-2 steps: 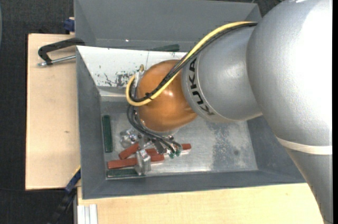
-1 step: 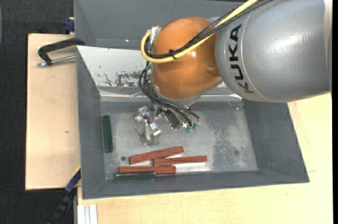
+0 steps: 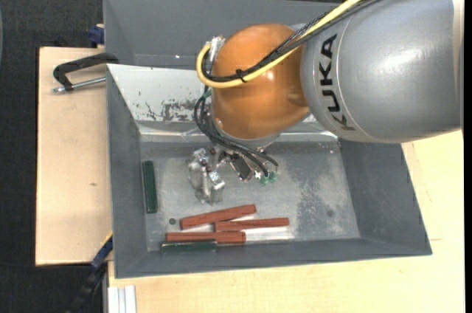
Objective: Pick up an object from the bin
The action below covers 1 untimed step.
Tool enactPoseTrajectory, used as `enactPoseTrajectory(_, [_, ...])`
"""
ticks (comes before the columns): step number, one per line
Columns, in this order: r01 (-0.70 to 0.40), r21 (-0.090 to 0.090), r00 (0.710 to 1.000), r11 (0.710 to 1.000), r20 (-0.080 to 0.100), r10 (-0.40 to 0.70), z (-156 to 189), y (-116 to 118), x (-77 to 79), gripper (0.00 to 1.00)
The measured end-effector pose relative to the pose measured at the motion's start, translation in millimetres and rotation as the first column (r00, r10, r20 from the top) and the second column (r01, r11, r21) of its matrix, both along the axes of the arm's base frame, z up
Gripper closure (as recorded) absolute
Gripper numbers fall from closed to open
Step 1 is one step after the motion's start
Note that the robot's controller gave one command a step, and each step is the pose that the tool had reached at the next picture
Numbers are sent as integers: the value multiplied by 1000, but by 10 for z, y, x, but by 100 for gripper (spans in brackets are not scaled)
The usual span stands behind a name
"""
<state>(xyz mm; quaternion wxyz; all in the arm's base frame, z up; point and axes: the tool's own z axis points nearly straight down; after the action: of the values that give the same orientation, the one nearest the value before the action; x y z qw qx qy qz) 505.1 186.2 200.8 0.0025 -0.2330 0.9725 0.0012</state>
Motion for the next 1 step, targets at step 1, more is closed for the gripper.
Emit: enactPoseTrajectory(1, [-448, -3, 894, 894, -7, 448, -531, -204, 39, 0])
